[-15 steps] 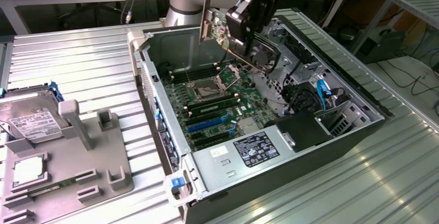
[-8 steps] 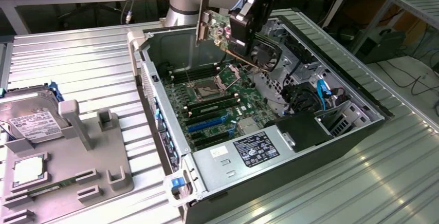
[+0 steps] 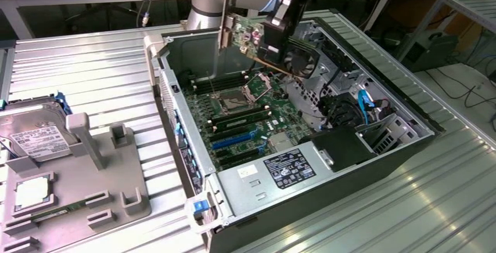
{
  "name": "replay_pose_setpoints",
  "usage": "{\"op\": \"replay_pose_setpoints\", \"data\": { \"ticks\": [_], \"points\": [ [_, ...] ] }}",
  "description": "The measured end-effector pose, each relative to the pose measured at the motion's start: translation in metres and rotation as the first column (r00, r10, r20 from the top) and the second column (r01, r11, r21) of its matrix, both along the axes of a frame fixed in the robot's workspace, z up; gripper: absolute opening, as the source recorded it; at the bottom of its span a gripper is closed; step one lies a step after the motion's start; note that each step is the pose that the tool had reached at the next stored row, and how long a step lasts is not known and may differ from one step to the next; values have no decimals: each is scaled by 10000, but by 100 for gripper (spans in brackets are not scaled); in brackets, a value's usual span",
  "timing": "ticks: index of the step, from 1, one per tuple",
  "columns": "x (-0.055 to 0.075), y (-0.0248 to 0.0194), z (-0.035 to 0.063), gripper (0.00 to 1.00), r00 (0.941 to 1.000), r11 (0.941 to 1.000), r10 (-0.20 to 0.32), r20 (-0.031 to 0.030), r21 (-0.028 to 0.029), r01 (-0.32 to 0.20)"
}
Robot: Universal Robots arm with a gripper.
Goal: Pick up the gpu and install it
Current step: 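Insert the gpu into the slot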
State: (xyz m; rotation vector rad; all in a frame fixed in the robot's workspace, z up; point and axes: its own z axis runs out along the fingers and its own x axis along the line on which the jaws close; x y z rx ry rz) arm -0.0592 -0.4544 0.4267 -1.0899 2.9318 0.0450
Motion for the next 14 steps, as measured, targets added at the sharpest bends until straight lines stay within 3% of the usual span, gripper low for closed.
{"op": "replay_pose_setpoints", "data": {
  "ticks": [3,8,14],
  "points": [
    [0,0,0,28,9991,9991,427,0,0,-427],
    [0,0,0,28,9916,9916,1290,1,1,-1290],
    [0,0,0,28,9770,9770,2134,0,0,-2134]
  ]
}}
